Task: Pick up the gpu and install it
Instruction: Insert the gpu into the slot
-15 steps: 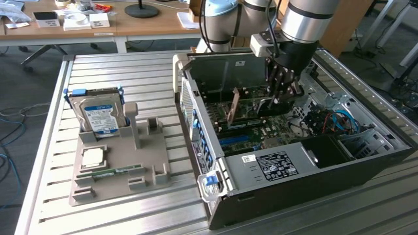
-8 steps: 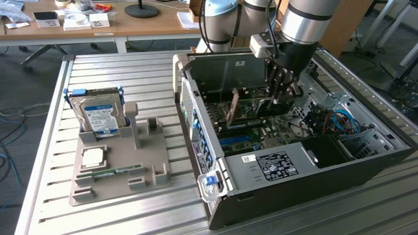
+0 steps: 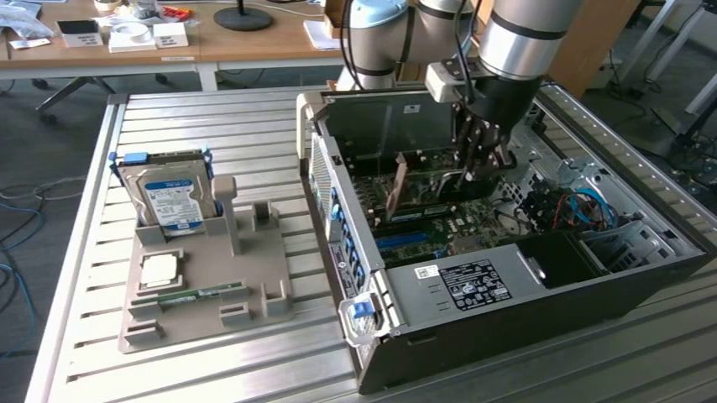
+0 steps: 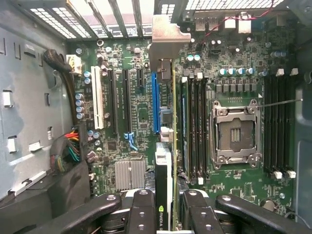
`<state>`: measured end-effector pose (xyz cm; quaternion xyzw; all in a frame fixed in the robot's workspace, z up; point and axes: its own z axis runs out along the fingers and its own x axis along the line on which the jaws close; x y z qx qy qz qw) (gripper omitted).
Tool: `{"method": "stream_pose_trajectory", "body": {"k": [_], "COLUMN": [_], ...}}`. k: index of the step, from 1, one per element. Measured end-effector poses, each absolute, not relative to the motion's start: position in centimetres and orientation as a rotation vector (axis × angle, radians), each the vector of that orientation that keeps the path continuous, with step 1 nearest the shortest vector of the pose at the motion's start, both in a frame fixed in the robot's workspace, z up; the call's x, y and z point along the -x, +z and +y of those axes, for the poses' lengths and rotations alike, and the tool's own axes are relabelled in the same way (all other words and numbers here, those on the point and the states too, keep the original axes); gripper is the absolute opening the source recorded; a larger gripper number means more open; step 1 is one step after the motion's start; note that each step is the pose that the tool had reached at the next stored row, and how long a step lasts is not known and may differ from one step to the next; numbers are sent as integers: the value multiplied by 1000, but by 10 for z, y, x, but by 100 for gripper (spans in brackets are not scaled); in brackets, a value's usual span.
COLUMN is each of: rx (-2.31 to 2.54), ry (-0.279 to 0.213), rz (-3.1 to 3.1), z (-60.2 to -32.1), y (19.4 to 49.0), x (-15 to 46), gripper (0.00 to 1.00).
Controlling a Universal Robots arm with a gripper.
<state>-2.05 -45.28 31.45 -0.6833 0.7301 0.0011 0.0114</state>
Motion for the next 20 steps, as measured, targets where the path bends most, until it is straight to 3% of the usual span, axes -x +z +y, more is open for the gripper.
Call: {"method": "stream_pose_trajectory", "body": {"k": [20], "rx": [2148], "ry": [18], "rz": [2250], "z": [-454], "y": [299], "x": [29], "gripper": [27]}}
